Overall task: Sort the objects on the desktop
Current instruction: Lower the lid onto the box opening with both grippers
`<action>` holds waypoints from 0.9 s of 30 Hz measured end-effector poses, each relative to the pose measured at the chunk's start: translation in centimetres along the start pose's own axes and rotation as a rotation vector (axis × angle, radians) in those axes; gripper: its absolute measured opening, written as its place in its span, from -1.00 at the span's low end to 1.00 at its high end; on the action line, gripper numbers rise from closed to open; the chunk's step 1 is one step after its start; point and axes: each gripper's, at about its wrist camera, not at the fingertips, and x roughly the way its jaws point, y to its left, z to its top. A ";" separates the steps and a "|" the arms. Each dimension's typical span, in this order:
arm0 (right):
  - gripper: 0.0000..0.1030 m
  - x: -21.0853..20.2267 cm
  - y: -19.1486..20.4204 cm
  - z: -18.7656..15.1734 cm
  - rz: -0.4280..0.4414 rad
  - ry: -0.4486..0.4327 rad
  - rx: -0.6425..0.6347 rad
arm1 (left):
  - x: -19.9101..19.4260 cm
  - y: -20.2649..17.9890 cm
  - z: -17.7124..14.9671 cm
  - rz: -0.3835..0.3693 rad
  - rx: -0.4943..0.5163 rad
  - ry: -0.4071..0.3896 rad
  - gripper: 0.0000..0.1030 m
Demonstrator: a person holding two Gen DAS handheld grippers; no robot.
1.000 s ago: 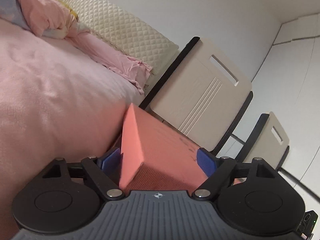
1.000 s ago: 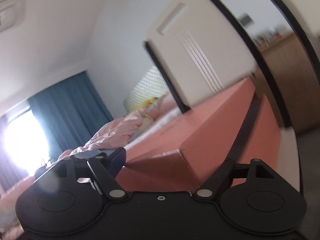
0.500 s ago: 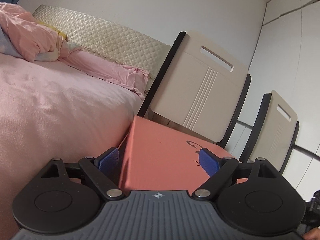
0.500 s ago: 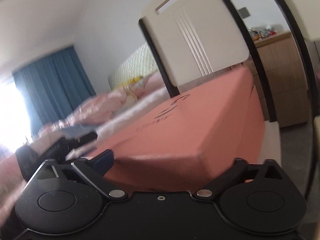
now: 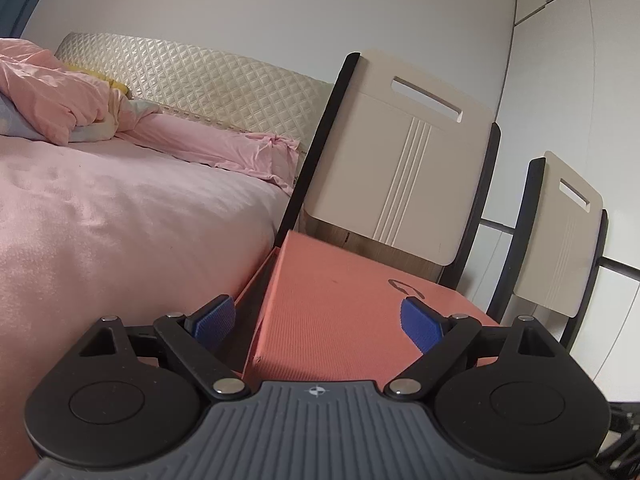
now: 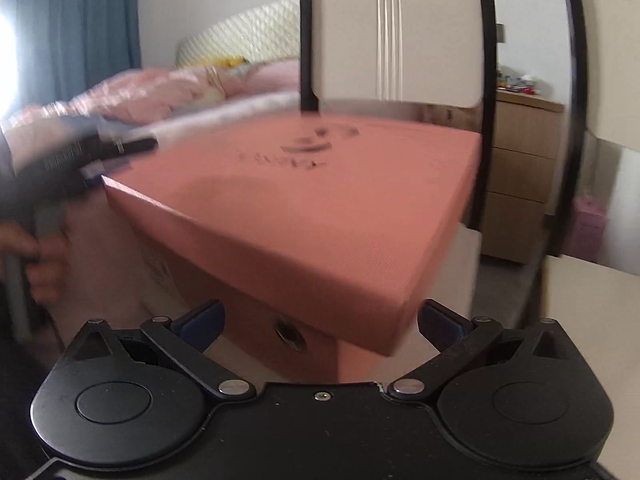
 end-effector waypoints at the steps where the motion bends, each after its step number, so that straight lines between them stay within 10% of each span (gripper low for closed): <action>1: 0.99 0.0 0.3 -0.4 -0.036 0.002 -0.019 | 0.0 0.0 0.0 0.002 0.001 0.000 0.79; 27: 0.98 0.7 -4.0 -4.0 -0.269 -0.102 0.174 | -1.3 -0.4 -0.3 -0.019 0.015 -0.028 0.86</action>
